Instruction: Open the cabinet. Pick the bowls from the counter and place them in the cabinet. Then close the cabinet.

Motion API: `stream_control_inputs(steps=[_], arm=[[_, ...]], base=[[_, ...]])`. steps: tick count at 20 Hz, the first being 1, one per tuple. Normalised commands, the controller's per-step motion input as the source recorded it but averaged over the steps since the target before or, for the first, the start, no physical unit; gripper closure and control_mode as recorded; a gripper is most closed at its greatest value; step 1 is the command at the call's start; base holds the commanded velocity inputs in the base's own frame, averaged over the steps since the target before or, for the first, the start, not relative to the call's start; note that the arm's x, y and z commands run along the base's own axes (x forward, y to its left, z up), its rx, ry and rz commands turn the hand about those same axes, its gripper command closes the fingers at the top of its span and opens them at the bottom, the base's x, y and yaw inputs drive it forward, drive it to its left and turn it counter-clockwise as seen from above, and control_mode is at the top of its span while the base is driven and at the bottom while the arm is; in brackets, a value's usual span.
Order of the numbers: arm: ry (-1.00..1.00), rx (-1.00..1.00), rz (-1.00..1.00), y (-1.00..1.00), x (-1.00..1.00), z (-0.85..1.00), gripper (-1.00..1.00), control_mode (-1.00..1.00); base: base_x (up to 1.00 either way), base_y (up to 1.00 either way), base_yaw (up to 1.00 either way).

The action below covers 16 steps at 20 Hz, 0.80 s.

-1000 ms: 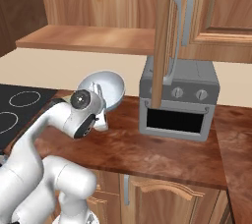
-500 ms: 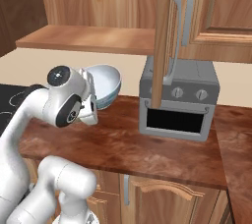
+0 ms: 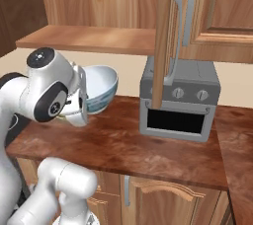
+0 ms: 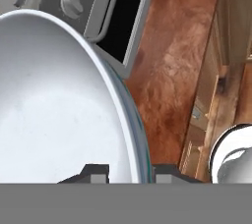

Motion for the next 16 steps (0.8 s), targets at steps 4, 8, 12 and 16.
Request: stream_control_inputs(steps=[4,8,12,16], arm=[[-0.24,0.01,-0.03,-0.07,-0.46,0.09,1.00,-1.00],[-0.34,0.00,0.00,0.00,-0.24,0.37,1.00,-1.00],[-0.23,0.00,0.00,0.00,-0.05,0.47,1.00,-1.00],[-0.06,0.00,0.00,0.00,0.00,0.68,1.00,-1.00]], base=[[0.00,0.00,0.00],[0.00,0.00,0.00],[0.00,0.00,0.00],[0.00,0.00,0.00]])
